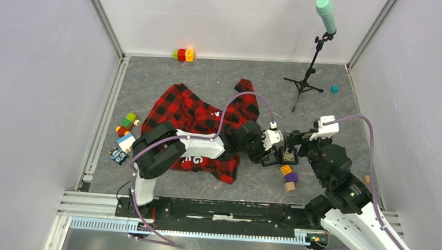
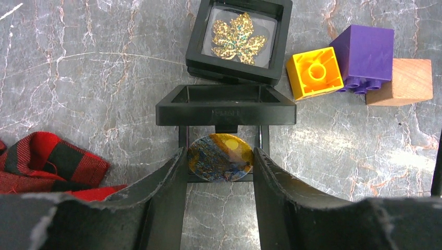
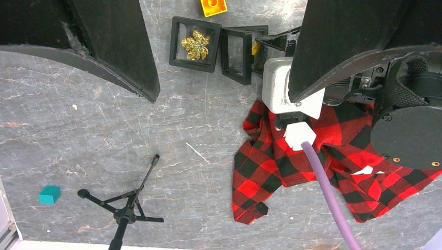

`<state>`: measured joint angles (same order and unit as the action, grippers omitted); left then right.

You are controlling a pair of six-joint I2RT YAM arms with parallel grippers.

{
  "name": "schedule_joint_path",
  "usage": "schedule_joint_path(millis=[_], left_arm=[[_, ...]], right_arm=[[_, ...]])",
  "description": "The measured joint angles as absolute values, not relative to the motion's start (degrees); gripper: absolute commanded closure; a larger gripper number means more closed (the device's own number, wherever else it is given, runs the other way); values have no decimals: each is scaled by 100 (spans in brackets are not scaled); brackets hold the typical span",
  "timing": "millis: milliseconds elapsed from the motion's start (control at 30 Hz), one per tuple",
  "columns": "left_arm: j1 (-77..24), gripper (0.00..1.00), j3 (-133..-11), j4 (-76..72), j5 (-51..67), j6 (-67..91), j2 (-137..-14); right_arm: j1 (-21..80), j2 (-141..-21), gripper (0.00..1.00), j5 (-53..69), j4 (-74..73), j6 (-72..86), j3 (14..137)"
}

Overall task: Remove the brooch from the garment
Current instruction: Place the brooch in the brooch box.

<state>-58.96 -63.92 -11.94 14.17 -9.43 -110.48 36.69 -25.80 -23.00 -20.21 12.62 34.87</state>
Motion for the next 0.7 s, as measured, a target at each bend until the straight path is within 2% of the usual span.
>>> schedule_joint_path(millis=[433,500,633,700], left_arm=[[-5896,47,-6639,-1234,1559,-930,-11303],[-5896,42,-6641,-1234,1562,-926,-11358],[-5896,24,-6652,-1232,1562,-875,-11434],[-5896,21,-6665,-1234,1559,-847,-11450]], right_arm=[[3669,-2582,2,-2300,-2018,1260,3428],[3669,-2582,2,-2300,-2021,1260,3420],[3669,-2589,2,-2300,-2021,1260,3411],[3669,-2596,2,-2300,-2021,1260,3409]])
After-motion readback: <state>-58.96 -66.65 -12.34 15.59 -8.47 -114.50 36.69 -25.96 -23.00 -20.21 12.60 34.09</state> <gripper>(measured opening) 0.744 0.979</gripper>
